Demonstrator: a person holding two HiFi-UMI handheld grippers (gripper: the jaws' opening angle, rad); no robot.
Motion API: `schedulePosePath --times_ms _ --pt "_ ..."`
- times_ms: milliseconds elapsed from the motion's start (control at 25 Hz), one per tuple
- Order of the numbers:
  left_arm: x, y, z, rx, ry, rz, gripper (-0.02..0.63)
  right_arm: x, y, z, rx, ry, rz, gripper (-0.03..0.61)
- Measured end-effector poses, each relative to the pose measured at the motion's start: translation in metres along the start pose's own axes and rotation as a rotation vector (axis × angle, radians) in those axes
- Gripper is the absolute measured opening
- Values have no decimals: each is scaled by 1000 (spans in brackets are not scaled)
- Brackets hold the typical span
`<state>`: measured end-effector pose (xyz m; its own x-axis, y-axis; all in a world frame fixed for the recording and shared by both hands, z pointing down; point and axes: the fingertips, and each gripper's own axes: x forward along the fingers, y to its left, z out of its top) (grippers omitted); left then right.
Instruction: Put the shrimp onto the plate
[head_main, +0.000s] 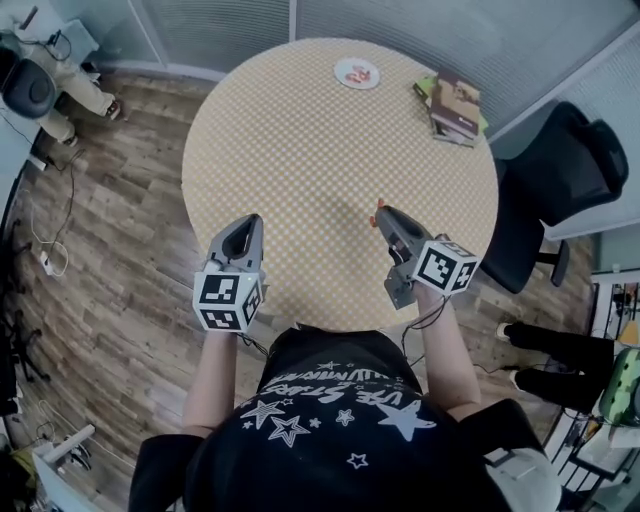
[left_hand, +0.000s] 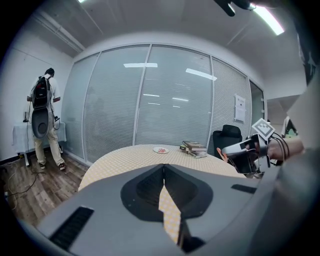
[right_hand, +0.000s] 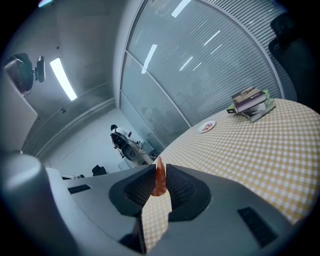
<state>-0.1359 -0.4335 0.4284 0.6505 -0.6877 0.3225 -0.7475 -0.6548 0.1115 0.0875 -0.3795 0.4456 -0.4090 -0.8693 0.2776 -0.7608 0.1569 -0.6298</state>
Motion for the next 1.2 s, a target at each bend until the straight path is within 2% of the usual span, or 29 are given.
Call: schedulePosePath --times_ms 160,440,640,800,1000,1200 --pt "10 -3 7 8 -9 9 9 8 -6 10 -13 -11 24 71" --pt "29 -17 26 37 -5 32 9 12 -20 19 27 -17 64 71" --pt "41 -24 51 4 -9 42 9 12 -35 42 44 -30 97 71" --pt "53 -23 62 22 -7 74 9 26 -45 57 23 -25 124 71" --pt "72 -18 73 31 -13 37 9 45 -44 65 29 -41 109 71" --pt "105 9 97 32 -39 -26 9 76 -51 89 -33 -55 58 71"
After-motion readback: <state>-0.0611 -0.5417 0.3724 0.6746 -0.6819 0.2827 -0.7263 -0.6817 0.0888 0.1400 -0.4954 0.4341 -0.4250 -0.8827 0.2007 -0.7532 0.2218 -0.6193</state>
